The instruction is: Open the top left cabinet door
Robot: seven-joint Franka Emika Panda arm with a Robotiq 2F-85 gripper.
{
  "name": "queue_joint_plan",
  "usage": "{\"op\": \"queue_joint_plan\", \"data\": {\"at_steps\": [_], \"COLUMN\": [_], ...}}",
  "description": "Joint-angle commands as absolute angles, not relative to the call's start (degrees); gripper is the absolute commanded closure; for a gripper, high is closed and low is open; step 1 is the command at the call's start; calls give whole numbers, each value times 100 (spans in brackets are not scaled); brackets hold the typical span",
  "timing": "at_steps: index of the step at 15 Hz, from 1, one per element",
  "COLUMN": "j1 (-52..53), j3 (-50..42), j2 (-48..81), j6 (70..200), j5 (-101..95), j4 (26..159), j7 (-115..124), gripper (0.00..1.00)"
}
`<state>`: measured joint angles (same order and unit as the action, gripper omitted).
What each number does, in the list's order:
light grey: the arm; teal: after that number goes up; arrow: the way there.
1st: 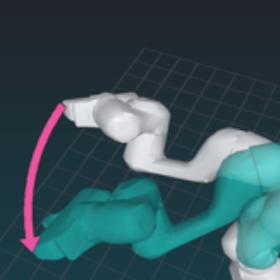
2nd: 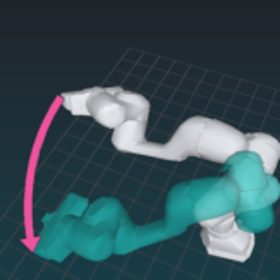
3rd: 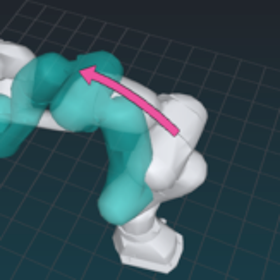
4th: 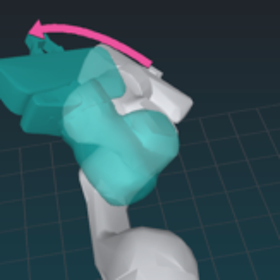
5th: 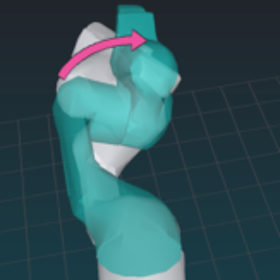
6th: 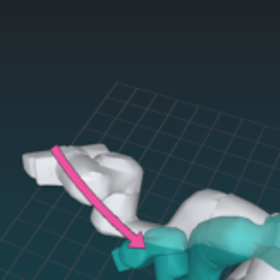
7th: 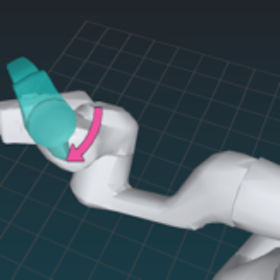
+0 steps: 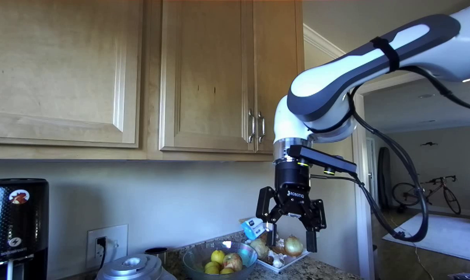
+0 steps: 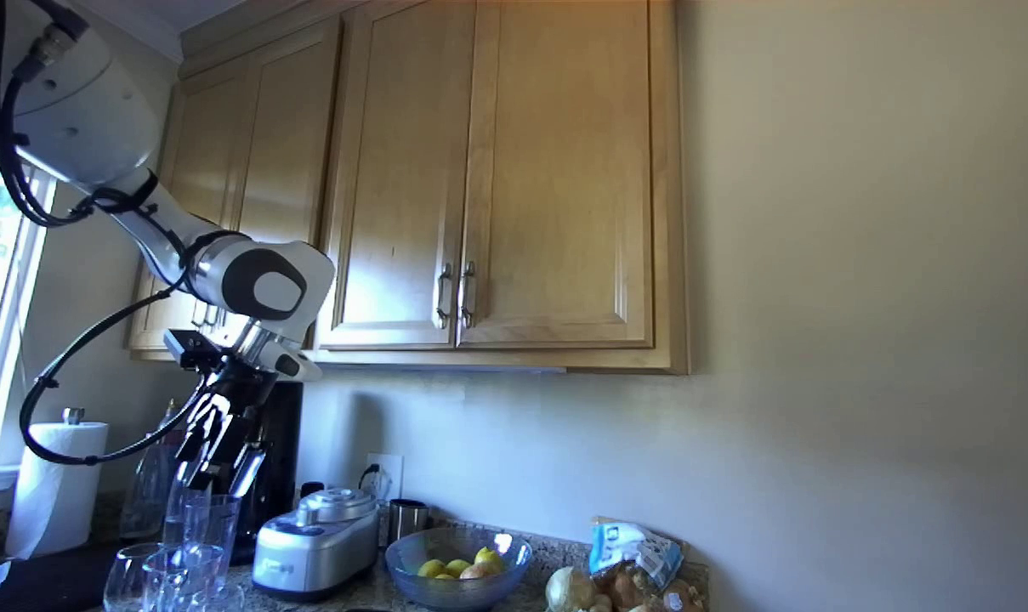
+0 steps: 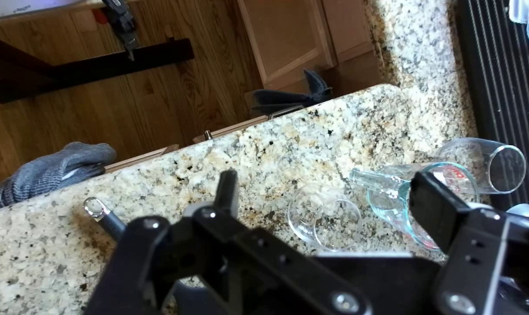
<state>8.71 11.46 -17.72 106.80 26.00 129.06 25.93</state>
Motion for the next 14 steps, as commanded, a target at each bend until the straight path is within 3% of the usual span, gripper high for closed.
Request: {"op": "queue_joint_plan", "data": {"at_steps": [1, 14], "j1": [724, 216], "j3": [1142, 919], "j2": [-1722, -1165], "j6": [10994, 12706], "j5": [2427, 561], "j4": [12887, 11643], "j7": [2726, 2558], "gripper": [0, 0]}}
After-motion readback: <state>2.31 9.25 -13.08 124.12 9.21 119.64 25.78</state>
